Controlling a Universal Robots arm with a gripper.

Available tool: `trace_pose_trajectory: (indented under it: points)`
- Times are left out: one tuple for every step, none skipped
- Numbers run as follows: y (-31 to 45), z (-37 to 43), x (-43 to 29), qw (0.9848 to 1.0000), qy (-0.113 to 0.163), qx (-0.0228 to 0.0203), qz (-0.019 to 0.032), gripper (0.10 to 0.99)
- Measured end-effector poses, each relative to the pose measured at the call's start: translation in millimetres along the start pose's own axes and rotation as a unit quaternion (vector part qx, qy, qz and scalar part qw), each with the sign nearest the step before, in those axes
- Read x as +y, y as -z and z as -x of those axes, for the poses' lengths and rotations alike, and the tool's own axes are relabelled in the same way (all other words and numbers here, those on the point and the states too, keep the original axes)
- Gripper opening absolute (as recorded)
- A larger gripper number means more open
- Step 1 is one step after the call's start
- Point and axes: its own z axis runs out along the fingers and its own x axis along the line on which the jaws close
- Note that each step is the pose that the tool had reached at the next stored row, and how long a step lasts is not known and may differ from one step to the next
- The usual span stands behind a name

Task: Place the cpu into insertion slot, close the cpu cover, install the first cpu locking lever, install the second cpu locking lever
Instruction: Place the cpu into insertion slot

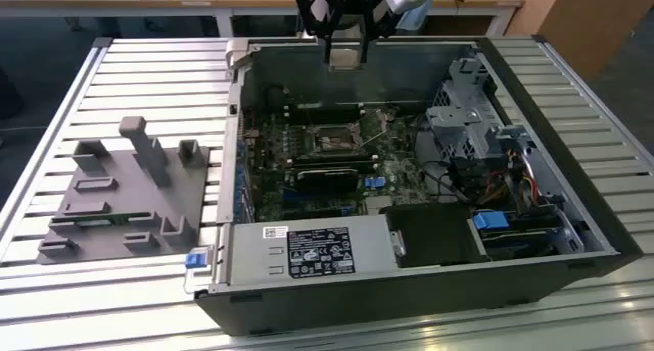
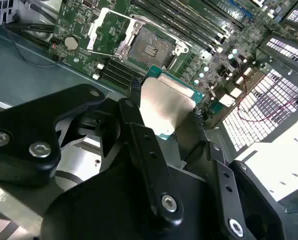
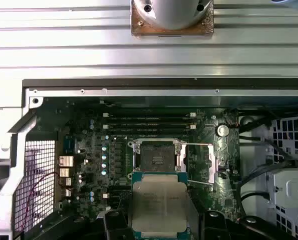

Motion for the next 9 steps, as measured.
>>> trace_pose_trajectory:
  points:
    - [0.0, 0.0, 0.0, 1.0, 0.0, 0.0, 0.0, 0.525]
    - [0.0, 0.0, 0.0, 1.0, 0.0, 0.0, 0.0, 0.525]
    - [0.0, 0.0, 0.0, 1.0, 0.0, 0.0, 0.0, 0.525]
    - [0.0, 0.0, 0.0, 1.0, -0.002, -0.0002, -0.0002, 0.525]
    - [0.0, 0.0, 0.0, 1.0, -0.004, -0.0003, -0.0004, 0.525]
    - [-0.2, 0.0, 0.0, 1.0, -0.007, -0.0007, -0.0005, 0.525]
    - [-0.3, 0.0, 0.0, 0.9999, -0.013, -0.0012, -0.0006, 0.525]
    - [-0.6, 0.0, 0.0, 0.9998, -0.021, -0.0019, -0.0008, 0.525]
    - [-0.9, 0.0, -0.1, 0.9996, -0.029, -0.0027, -0.0009, 0.525]
